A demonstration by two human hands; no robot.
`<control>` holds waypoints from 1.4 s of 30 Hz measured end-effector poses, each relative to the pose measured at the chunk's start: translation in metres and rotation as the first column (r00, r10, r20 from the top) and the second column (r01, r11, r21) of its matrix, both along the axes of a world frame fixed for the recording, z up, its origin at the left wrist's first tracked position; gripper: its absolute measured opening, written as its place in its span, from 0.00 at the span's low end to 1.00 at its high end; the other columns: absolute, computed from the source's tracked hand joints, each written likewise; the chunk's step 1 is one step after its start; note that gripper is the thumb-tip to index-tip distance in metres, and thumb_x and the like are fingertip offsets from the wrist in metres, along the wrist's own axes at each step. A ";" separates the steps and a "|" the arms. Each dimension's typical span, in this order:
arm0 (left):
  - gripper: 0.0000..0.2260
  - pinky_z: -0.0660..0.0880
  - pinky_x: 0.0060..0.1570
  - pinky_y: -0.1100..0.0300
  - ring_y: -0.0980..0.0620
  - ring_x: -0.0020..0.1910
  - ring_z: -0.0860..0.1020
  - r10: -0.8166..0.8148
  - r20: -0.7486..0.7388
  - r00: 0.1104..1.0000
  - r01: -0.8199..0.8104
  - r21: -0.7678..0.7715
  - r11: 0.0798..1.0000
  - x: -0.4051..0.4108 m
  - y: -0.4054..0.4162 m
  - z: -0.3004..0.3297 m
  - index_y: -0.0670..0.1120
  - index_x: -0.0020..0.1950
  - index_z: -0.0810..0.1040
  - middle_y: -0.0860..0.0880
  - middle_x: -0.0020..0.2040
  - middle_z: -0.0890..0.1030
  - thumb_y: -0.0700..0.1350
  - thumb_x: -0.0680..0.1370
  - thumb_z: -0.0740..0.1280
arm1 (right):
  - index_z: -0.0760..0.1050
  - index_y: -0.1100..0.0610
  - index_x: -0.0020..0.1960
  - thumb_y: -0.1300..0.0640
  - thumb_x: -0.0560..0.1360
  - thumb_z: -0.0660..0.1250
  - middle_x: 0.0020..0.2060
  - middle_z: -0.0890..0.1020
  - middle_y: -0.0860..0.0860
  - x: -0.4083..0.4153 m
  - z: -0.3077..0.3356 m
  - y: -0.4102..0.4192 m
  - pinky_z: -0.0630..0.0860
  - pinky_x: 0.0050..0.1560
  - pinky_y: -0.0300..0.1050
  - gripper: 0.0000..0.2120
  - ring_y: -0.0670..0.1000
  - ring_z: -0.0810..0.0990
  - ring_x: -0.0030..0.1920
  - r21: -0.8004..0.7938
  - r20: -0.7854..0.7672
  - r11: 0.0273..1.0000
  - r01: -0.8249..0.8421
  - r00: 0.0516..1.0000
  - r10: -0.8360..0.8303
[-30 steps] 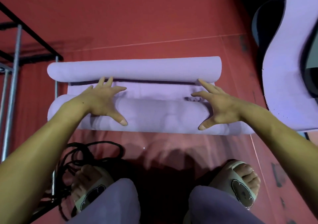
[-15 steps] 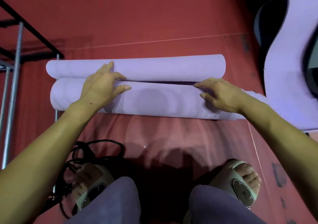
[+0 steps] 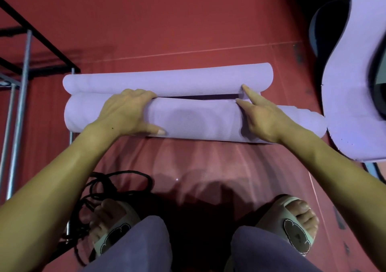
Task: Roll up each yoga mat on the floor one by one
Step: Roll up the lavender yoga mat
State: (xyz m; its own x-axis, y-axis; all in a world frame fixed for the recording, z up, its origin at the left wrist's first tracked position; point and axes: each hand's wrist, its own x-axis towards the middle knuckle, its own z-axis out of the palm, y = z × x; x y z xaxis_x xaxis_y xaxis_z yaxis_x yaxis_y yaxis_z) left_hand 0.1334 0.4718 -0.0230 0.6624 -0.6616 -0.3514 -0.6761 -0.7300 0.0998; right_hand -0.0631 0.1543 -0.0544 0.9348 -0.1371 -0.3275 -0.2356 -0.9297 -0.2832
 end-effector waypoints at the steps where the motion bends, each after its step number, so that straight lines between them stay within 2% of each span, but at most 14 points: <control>1: 0.49 0.74 0.57 0.46 0.44 0.63 0.74 -0.016 0.011 1.000 0.016 0.022 1.000 -0.002 -0.001 -0.001 0.57 0.71 0.71 0.53 0.66 0.78 0.79 0.57 0.75 | 0.68 0.61 0.78 0.63 0.76 0.63 0.81 0.58 0.66 0.000 0.000 0.003 0.71 0.71 0.66 0.30 0.70 0.66 0.76 -0.014 0.005 1.000 0.017 1.000 -0.017; 6: 0.53 0.71 0.62 0.45 0.44 0.65 0.73 -0.046 0.090 0.995 0.042 0.047 0.998 -0.008 -0.008 -0.006 0.54 0.72 0.69 0.52 0.67 0.77 0.73 0.53 0.80 | 0.73 0.60 0.72 0.54 0.75 0.53 0.61 0.77 0.61 0.002 0.001 0.009 0.74 0.60 0.62 0.28 0.65 0.76 0.60 -0.001 0.076 0.998 0.065 0.995 -0.064; 9: 0.54 0.70 0.64 0.45 0.44 0.67 0.73 -0.057 0.109 0.992 0.050 0.064 0.997 -0.006 -0.008 -0.009 0.53 0.73 0.68 0.52 0.68 0.77 0.72 0.52 0.81 | 0.75 0.59 0.69 0.55 0.76 0.58 0.61 0.80 0.59 0.006 0.009 0.009 0.75 0.59 0.57 0.23 0.62 0.77 0.61 0.051 0.056 0.994 0.096 0.994 -0.099; 14: 0.55 0.69 0.64 0.44 0.45 0.67 0.73 -0.085 0.144 0.986 0.077 0.060 0.995 -0.003 -0.007 -0.015 0.53 0.74 0.69 0.52 0.68 0.77 0.73 0.52 0.80 | 0.73 0.55 0.71 0.37 0.74 0.58 0.62 0.82 0.54 0.003 0.017 0.011 0.74 0.59 0.55 0.32 0.60 0.79 0.60 0.023 0.039 0.999 0.047 0.998 -0.048; 17: 0.53 0.69 0.61 0.44 0.46 0.65 0.73 -0.103 0.157 0.982 0.096 0.053 0.994 0.000 -0.005 -0.017 0.55 0.72 0.69 0.55 0.66 0.78 0.76 0.52 0.76 | 0.65 0.52 0.77 0.23 0.65 0.69 0.71 0.76 0.50 -0.004 0.014 0.016 0.68 0.71 0.59 0.51 0.57 0.74 0.70 -0.085 -0.005 0.996 -0.022 1.000 0.022; 20: 0.51 0.69 0.60 0.44 0.46 0.63 0.74 -0.119 0.170 0.978 0.115 0.034 0.993 -0.001 -0.001 -0.017 0.56 0.71 0.71 0.56 0.64 0.79 0.76 0.52 0.75 | 0.60 0.53 0.81 0.26 0.59 0.78 0.76 0.71 0.51 -0.004 0.011 0.020 0.65 0.74 0.60 0.60 0.59 0.70 0.74 -0.166 -0.056 0.985 -0.055 0.997 0.046; 25: 0.47 0.71 0.57 0.45 0.48 0.60 0.76 -0.155 0.101 0.983 0.147 0.084 0.986 -0.009 0.001 -0.011 0.60 0.67 0.72 0.57 0.60 0.81 0.78 0.52 0.71 | 0.65 0.48 0.76 0.24 0.56 0.76 0.68 0.78 0.47 -0.003 0.020 0.016 0.75 0.61 0.60 0.56 0.59 0.76 0.65 -0.150 -0.116 0.985 -0.080 0.991 0.063; 28: 0.47 0.71 0.55 0.48 0.50 0.59 0.77 -0.182 -0.057 0.982 0.189 0.154 0.970 -0.017 0.003 -0.004 0.64 0.70 0.70 0.61 0.56 0.82 0.80 0.53 0.69 | 0.68 0.43 0.71 0.26 0.53 0.77 0.61 0.80 0.43 -0.012 0.025 0.015 0.78 0.53 0.55 0.51 0.55 0.79 0.59 -0.025 -0.245 0.995 -0.096 0.966 0.087; 31: 0.46 0.71 0.55 0.49 0.53 0.60 0.76 -0.186 -0.170 0.968 0.213 0.158 0.964 -0.027 0.008 -0.002 0.68 0.71 0.68 0.62 0.54 0.81 0.79 0.54 0.71 | 0.65 0.39 0.73 0.25 0.51 0.77 0.63 0.79 0.42 -0.023 0.025 0.019 0.79 0.57 0.57 0.54 0.53 0.78 0.61 0.059 -0.349 0.995 -0.079 0.932 0.095; 35: 0.42 0.66 0.50 0.51 0.54 0.56 0.74 -0.163 -0.221 0.962 0.199 0.155 0.968 -0.030 0.006 0.000 0.68 0.67 0.70 0.65 0.49 0.77 0.77 0.54 0.73 | 0.66 0.39 0.74 0.25 0.50 0.78 0.66 0.76 0.39 -0.021 0.024 0.018 0.78 0.62 0.58 0.55 0.52 0.75 0.66 0.119 -0.357 0.991 -0.064 0.929 0.102; 37: 0.43 0.66 0.50 0.51 0.53 0.58 0.75 -0.148 -0.226 0.963 0.190 0.178 0.965 -0.030 0.003 0.003 0.66 0.67 0.70 0.65 0.53 0.78 0.77 0.55 0.73 | 0.65 0.41 0.77 0.25 0.53 0.78 0.74 0.67 0.41 -0.018 0.029 0.019 0.76 0.66 0.59 0.57 0.54 0.67 0.74 0.069 -0.358 0.990 -0.122 0.923 0.139; 38: 0.46 0.68 0.53 0.50 0.51 0.63 0.75 -0.140 -0.220 0.966 0.183 0.192 0.964 -0.030 0.002 0.003 0.66 0.70 0.69 0.64 0.62 0.77 0.78 0.54 0.73 | 0.64 0.42 0.78 0.25 0.55 0.78 0.78 0.61 0.43 -0.017 0.031 0.020 0.74 0.67 0.58 0.57 0.54 0.62 0.78 0.027 -0.363 0.987 -0.157 0.919 0.156; 40: 0.56 0.70 0.62 0.47 0.48 0.74 0.69 -0.126 -0.197 0.972 0.168 0.215 0.962 -0.030 0.003 0.004 0.63 0.80 0.61 0.58 0.80 0.66 0.80 0.55 0.72 | 0.61 0.41 0.80 0.25 0.57 0.77 0.83 0.49 0.45 -0.016 0.033 0.021 0.69 0.71 0.59 0.57 0.56 0.52 0.82 -0.014 -0.373 0.982 -0.186 0.913 0.168; 42: 0.61 0.66 0.72 0.44 0.49 0.81 0.59 -0.107 -0.195 0.975 0.149 0.212 0.966 -0.031 0.006 0.005 0.61 0.84 0.53 0.54 0.86 0.53 0.79 0.57 0.74 | 0.55 0.41 0.83 0.24 0.59 0.76 0.84 0.43 0.47 -0.016 0.032 0.019 0.64 0.75 0.61 0.60 0.57 0.48 0.83 -0.005 -0.396 0.986 -0.167 0.906 0.152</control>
